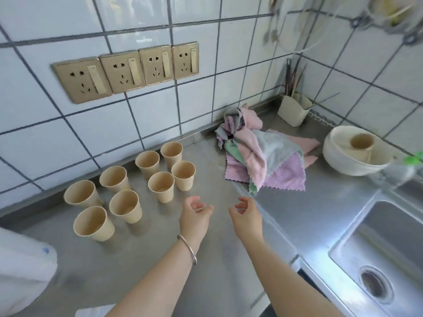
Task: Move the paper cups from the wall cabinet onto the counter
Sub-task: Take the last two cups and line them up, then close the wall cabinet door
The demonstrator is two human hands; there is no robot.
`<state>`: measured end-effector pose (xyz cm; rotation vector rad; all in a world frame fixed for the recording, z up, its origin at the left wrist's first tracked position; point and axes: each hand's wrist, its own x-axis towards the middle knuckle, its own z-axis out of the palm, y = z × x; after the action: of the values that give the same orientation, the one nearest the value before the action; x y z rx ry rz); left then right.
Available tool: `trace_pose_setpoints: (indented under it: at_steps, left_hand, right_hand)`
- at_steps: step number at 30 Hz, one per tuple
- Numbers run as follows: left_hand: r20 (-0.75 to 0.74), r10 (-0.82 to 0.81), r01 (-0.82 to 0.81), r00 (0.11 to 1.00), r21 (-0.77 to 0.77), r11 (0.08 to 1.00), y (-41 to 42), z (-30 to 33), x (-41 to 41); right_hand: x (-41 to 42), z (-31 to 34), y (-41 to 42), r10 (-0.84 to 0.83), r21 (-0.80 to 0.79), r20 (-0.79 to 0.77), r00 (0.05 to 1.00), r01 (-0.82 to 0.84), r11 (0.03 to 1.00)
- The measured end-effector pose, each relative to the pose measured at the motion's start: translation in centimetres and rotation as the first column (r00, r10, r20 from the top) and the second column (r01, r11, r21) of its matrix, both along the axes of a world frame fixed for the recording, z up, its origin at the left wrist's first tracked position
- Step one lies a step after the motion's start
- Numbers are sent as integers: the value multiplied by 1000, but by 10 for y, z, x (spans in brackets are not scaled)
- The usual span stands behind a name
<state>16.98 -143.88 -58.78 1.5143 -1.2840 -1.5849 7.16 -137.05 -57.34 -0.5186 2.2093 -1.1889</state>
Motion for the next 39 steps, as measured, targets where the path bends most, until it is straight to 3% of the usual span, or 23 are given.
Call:
trace_pose_setpoints:
  at_steps: [4, 8, 13, 18, 26, 32, 39]
  left_hand:
    - [-65, -135, 134, 989, -23, 991, 36, 22, -36]
    - [-96, -374, 367, 922, -90, 926, 94, 54, -85]
    - [-158, -679, 664, 717, -139, 734, 194, 85, -140]
    - [-181, -853, 837, 490, -175, 518, 320, 113, -170]
    - [-228, -971, 950, 68, -284, 134, 547, 169, -159]
    - [-326, -924, 946, -198, -311, -93, 682, 200, -137]
    - [-368, -823, 867, -432, -422, -266, 808, 261, -147]
  right_hand:
    - [-20, 23, 58, -250, -63, -7, 968, 249, 966]
    - [-44, 48, 128, -467, -127, -18, 884, 461, 878]
    - [-69, 76, 236, -705, -236, -1, 709, 685, 689]
    - [-70, 101, 362, -871, -326, -8, 492, 822, 467]
    - [-22, 149, 585, -987, -422, -91, 129, 893, 156]
    - [18, 181, 704, -989, -474, -90, -121, 878, -64]
    - [17, 236, 809, -940, -552, -169, -297, 818, -159]
